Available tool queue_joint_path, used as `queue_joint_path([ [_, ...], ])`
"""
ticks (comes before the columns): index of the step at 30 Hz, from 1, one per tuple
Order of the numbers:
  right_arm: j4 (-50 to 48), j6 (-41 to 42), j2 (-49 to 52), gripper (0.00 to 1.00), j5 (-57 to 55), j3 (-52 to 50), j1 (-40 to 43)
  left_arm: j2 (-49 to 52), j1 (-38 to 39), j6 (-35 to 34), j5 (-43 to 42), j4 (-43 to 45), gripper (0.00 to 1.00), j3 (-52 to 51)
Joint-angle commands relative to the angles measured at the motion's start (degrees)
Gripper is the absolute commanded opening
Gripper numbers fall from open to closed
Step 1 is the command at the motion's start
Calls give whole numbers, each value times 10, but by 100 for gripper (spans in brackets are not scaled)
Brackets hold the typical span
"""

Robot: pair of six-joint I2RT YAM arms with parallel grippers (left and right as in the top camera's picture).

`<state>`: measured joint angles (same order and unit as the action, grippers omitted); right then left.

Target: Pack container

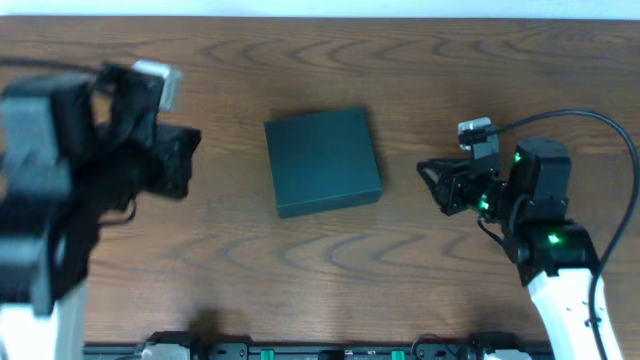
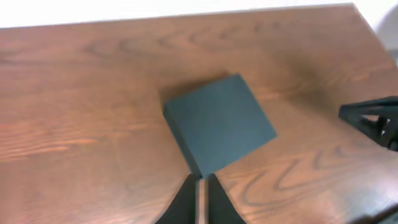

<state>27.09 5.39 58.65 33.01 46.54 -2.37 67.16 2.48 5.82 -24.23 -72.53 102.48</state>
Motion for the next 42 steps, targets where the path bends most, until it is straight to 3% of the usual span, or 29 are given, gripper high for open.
queue_joint_path([
  [1,5,-12,-10,75,13,10,5,-37,1,-7,24,-13,45,6],
  [2,11,-10,-10,93,13,10,5,-49,1,-7,24,-20,95,6],
  [3,20,-5,-10,99,12,10,5,-62,1,-8,23,-33,95,6],
  [14,148,5,-10,99,8,10,4,-124,1,-24,22,-198,95,6],
  [31,150,5,-9,99,8,10,4,-149,0,-23,28,-204,95,6],
  [38,149,5,-9,99,8,10,4,-253,0,-11,179,-155,95,-4],
  [42,149,5,-9,99,8,10,4,-334,-14,-11,281,-93,95,-75],
])
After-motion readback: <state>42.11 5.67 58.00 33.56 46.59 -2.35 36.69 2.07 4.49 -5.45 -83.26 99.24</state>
